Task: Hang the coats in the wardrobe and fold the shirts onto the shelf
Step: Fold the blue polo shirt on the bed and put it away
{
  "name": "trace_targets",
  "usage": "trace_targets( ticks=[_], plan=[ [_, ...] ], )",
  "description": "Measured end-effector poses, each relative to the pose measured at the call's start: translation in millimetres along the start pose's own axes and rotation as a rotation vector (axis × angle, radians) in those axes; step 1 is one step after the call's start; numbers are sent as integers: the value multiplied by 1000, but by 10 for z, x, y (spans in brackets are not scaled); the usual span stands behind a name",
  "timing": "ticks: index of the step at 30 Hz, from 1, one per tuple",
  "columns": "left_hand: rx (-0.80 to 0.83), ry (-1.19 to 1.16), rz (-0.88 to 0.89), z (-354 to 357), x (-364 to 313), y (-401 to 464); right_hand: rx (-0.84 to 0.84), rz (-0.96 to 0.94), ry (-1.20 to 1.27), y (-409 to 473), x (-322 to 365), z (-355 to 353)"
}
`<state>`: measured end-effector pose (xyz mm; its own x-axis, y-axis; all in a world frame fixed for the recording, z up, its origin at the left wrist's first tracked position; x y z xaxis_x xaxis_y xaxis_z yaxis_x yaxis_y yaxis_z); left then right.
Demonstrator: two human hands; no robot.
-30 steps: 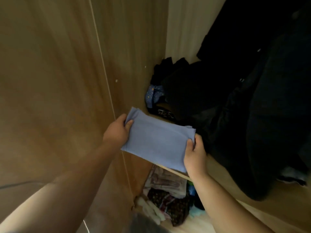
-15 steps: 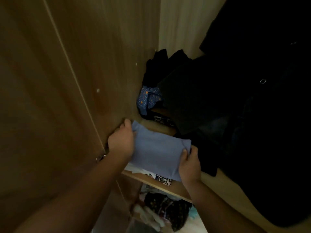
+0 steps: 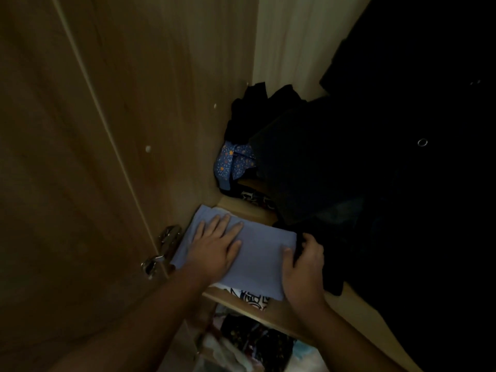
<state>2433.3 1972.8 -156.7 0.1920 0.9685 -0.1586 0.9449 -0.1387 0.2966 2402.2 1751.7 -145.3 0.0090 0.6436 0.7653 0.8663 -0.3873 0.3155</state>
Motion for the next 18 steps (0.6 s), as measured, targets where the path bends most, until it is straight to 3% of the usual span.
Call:
trace_targets(
  ticks=[2,4,8,18],
  plan=[
    [20,30,-14,28,-11,30,-48,-358,-239,-60,177,-46],
    [22,42,-17,37,-16,38,85,-605,-388,-160,303,28],
    [56,-11,-3,59,71,62,353,-490,-495,-253,86,277],
    [114,-82,25,75,124,88,412,-402,-431,-288,-45,272]
  ],
)
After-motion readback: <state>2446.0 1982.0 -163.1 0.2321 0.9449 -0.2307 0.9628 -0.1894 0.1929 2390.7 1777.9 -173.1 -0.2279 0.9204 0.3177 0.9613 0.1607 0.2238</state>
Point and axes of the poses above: each hand's wrist, its own y-axis towards the middle knuckle, its own z-axis out of the palm, x = y × z, the point moved 3 cm from there along y, towards the middle knuckle, and after that the axes turned 11 degrees about -x, right-handed, at the moved point
